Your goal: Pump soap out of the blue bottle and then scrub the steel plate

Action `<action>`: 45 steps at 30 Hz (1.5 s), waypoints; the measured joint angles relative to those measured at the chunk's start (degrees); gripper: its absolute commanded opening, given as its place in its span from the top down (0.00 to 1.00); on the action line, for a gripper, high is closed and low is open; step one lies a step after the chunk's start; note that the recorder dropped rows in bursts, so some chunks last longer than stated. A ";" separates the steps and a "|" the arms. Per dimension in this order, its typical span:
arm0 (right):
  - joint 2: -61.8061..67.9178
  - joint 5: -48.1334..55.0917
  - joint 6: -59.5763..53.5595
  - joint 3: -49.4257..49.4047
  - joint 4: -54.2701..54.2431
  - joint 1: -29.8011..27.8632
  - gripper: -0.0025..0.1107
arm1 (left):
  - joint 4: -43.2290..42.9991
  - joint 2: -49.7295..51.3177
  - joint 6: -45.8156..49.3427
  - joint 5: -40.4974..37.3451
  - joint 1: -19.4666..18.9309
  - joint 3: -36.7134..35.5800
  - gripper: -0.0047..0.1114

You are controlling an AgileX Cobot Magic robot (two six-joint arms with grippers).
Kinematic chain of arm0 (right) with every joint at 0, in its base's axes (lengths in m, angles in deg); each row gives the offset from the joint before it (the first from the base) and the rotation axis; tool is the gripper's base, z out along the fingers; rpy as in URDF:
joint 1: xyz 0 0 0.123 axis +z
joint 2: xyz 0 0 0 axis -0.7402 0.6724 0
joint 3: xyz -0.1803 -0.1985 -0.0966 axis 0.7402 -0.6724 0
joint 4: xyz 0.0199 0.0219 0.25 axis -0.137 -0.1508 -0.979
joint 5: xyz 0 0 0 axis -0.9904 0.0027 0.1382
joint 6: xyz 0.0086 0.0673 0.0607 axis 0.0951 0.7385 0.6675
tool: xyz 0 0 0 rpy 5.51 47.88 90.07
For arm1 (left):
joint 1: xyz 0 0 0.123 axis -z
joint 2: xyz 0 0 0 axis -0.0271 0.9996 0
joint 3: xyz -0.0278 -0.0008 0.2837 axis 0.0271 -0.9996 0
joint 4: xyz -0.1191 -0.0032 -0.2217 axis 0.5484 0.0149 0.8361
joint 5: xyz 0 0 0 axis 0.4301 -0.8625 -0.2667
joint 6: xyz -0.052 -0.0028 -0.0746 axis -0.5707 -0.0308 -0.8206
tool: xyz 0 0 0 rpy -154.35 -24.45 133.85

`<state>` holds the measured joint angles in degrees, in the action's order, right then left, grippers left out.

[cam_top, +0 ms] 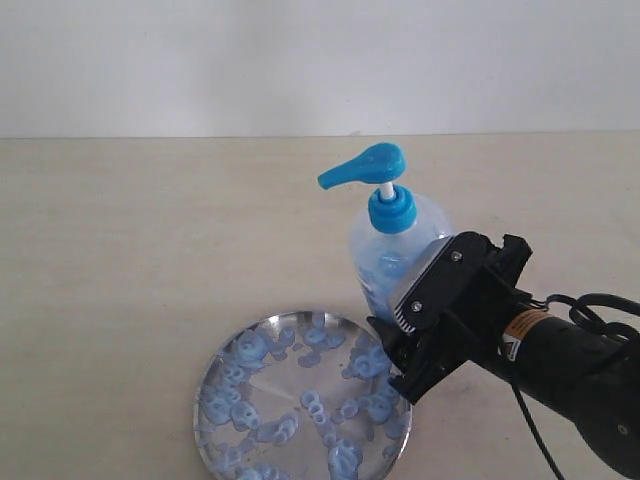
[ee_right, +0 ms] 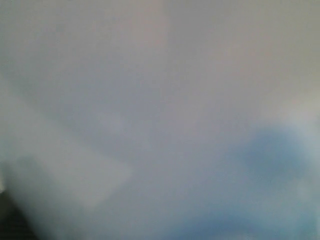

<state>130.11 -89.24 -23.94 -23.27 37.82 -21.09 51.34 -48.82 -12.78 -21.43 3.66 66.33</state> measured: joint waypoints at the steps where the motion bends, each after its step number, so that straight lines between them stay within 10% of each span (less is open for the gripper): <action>1: 0.00 0.00 0.57 0.00 -0.13 0.00 0.97 | 9.65 7.71 13.41 -7.95 0.00 4.14 0.92; 7: 0.10 -0.11 1.72 0.00 -0.13 0.00 0.97 | 18.69 38.22 40.20 -40.19 0.00 20.96 0.92; 19: 0.10 -0.20 1.76 0.00 -0.13 0.00 0.97 | 18.95 65.25 45.01 -25.02 25.88 47.64 0.92; 45: 0.10 -0.20 1.85 0.00 -0.13 0.00 0.97 | 11.39 64.83 41.78 -22.57 28.58 48.57 0.92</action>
<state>130.21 -89.44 -22.09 -23.27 37.69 -21.09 62.73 16.01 29.01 -43.99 32.24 114.90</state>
